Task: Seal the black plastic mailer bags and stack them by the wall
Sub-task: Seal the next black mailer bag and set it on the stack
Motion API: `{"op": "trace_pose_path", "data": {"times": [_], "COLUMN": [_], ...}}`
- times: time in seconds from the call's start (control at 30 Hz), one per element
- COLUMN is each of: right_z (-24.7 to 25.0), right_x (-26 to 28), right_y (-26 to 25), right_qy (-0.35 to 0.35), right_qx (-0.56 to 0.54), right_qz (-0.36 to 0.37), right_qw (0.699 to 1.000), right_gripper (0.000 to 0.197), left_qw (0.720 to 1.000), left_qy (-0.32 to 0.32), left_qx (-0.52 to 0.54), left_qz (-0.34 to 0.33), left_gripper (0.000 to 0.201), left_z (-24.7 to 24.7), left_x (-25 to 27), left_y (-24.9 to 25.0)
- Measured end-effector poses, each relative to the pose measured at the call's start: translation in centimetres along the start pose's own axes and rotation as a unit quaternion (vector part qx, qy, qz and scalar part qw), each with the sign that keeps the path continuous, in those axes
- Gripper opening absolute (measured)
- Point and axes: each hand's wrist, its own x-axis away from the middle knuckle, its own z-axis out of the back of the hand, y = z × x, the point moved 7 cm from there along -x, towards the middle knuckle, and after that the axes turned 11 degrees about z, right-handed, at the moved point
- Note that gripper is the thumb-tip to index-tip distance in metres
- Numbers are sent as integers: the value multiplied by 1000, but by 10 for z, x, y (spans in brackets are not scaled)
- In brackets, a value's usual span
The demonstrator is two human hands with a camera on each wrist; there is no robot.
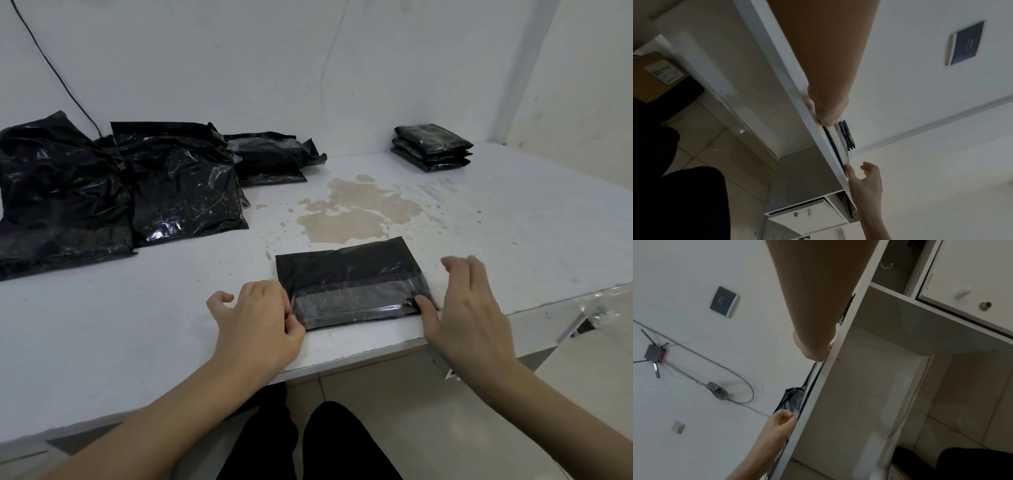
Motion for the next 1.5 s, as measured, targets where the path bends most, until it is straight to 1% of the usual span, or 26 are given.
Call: {"op": "trace_pose_path", "data": {"times": [0.03, 0.07, 0.13, 0.17, 0.23, 0.3, 0.33, 0.43, 0.5, 0.57, 0.6, 0.67, 0.7, 0.77, 0.87, 0.93, 0.97, 1.0, 1.03, 1.17, 1.23, 1.27, 1.33, 1.4, 1.43, 1.5], "right_z": [1, 0, -3, -4, -2, -4, -7, -18, -19, -18, -18, -20, -21, -23, -20, -20, -20, -22, -22, -16, -14, -15, -21, -29, -32, -33], "right_x": [-1, -1, -2, -3, -3, -2, -2, -1, -2, -3, -4, -4, -4, -5, -8, -13, -15, -17, -18, -19, -21, -23, -26, -26, -25, -25], "right_y": [-2, -5, -7, -7, -8, -6, -6, -5, -6, -8, -7, -8, -7, -8, -7, -15, -16, -15, -13, -3, -4, -7, -15, -21, -22, -18], "right_qy": [7, 2, -28, -42, -54, -67, -79, -115, -135, -140, -145, -151, -162, -212, -263, -285, -296, -308, -316, -340, -332, -330, -335, -336, -331, -312], "right_qx": [12, 28, 57, 64, 80, 96, 108, 161, 184, 194, 198, 199, 197, 173, 102, 126, 139, 142, 140, 112, 101, 107, 149, 178, 177, 160], "right_qz": [17, 35, 53, 51, 45, 40, 41, 65, 74, 85, 86, 93, 91, 63, -1, 14, 19, 21, 20, 21, 18, 15, 6, -4, -9, -16], "right_qw": [1000, 999, 997, 996, 994, 992, 990, 978, 971, 967, 966, 964, 963, 960, 959, 950, 945, 941, 938, 933, 938, 938, 930, 925, 927, 936], "right_gripper": [44, 41, 27, 20, 14, 17, 20, 29, 30, 29, 28, 26, 23, 11, 58, 86, 94, 97, 94, 62, 54, 59, 77, 98, 104, 101], "left_qw": [1000, 998, 990, 986, 982, 984, 985, 985, 986, 990, 992, 992, 992, 992, 986, 981, 980, 979, 979, 975, 973, 973, 968, 956, 951, 953], "left_qy": [14, 39, 84, 95, 89, 89, 89, 88, 87, 56, 29, 16, 8, -10, -36, -48, -58, -71, -85, -128, -127, -122, -110, -105, -107, -109], "left_qx": [1, 0, -14, -32, -64, -67, -69, -64, -61, -88, -103, -107, -107, -112, -154, -177, -180, -180, -175, -162, -173, -181, -215, -267, -281, -275], "left_qz": [-10, -39, -111, -135, -152, -139, -129, -132, -127, -95, -73, -64, -58, -51, -61, -63, -63, -63, -63, -80, -82, -76, -61, -65, -68, -68], "left_gripper": [21, 34, 54, 54, 39, 15, 11, 10, 3, 6, 12, 24, 26, 27, 36, 49, 54, 56, 55, 45, 48, 56, 71, 76, 76, 76], "left_z": [2, 6, 9, 9, 9, 12, 15, 17, 18, 20, 17, 9, 7, 6, 4, 6, 7, 7, 7, 9, 8, 7, 3, -4, -7, -10], "left_x": [1, 3, 8, 10, 13, 13, 12, 9, 8, 4, 1, -4, -6, -8, -6, -6, -7, -9, -12, -22, -26, -28, -28, -25, -24, -25], "left_y": [1, 5, 12, 14, 16, 12, 9, 3, 1, 2, 2, -2, -3, -3, 2, 4, 5, 5, 5, 7, 13, 18, 29, 39, 41, 39]}}
